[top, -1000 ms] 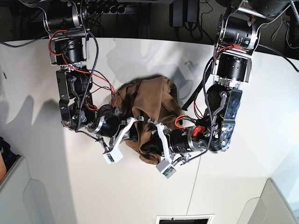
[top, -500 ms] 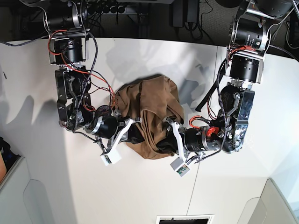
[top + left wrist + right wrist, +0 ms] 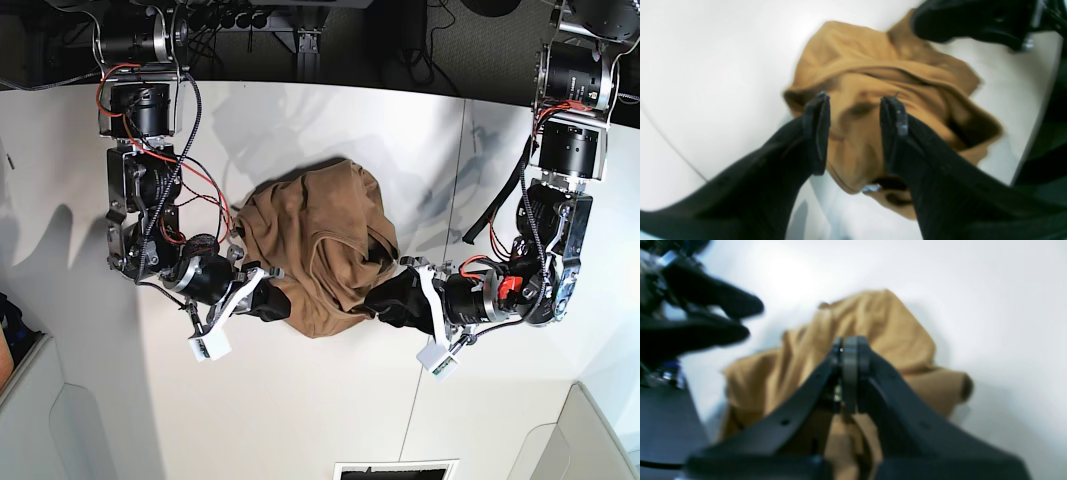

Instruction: Layout the t-shirt on the table in an organized manner, then fold the t-shirt properly

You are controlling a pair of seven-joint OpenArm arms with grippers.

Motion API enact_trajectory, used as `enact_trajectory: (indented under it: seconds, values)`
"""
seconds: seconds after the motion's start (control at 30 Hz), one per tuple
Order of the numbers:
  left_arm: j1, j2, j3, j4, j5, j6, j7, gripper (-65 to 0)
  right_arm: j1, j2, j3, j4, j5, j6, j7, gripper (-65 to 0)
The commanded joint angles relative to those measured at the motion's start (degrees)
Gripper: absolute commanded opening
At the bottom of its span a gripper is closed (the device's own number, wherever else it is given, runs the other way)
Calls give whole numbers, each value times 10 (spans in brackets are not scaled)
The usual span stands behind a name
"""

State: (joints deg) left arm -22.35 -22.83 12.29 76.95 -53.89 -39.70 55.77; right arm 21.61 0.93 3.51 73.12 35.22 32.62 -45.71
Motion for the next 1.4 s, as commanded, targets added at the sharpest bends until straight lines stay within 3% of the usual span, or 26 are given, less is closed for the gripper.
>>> enact_trajectory:
  seconds: [0.0,0.13,0.4,0.8,1.03,1.37]
  values:
    - [-12,-8,-9,18,-25,-3,-1,-389,17,-2,0,11,22,9,11,-650]
    - [15,-18,-30,72,-65,-3,9,-486,18,-13,0,11,31,13,11,-650]
    - [112,-18,-32,178,-82,-3,14,-487,17,-50,-7,7,-97,12,29,-650]
    - [219,-17,-32,177,86,-3,-108,-487,-22,-44,-17,-23,-117,12,29,-650]
    - [225,-17,-32,151,92,-3,-108,-487,-75,-39,-17,-23,-116,11,29,-650]
    - [225,-18,-32,146,117,-3,-106,-487,-130,-33,-17,1,-67,12,26,-650]
